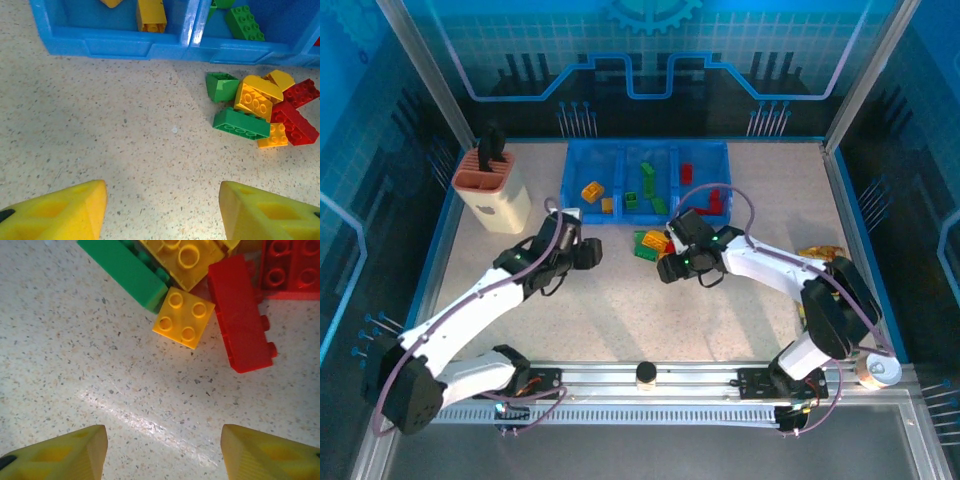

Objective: Sort the legos into containers by color
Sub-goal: Pick up the lego from the center of the table.

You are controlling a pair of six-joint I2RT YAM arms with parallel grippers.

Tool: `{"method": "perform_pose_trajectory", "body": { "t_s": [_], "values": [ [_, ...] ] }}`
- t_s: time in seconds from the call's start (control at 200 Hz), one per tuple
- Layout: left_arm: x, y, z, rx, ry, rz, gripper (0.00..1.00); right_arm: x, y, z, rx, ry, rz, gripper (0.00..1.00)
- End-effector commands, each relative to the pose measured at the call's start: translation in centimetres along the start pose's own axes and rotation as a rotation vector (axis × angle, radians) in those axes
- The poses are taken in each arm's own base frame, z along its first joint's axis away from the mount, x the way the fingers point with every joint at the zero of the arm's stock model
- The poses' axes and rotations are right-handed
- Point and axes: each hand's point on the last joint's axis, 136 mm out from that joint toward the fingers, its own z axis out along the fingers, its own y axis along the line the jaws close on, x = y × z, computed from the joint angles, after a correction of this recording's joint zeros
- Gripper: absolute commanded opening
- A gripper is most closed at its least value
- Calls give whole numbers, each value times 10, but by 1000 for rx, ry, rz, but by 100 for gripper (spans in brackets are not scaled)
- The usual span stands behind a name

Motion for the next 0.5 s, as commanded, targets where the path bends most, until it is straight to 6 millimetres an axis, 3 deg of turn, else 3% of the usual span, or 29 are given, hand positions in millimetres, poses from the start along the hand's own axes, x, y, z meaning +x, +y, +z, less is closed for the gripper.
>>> {"method": "perform_pose_trajectory", "body": {
  "t_s": [0.0,0.495],
  "values": [
    [9,11,-9,-22,-11,-41,62,-12,4,8,30,-1,25,60],
    [31,33,-26,-50,-23,-66,60,-25,-10,55,164,83,48,54]
  ]
}}
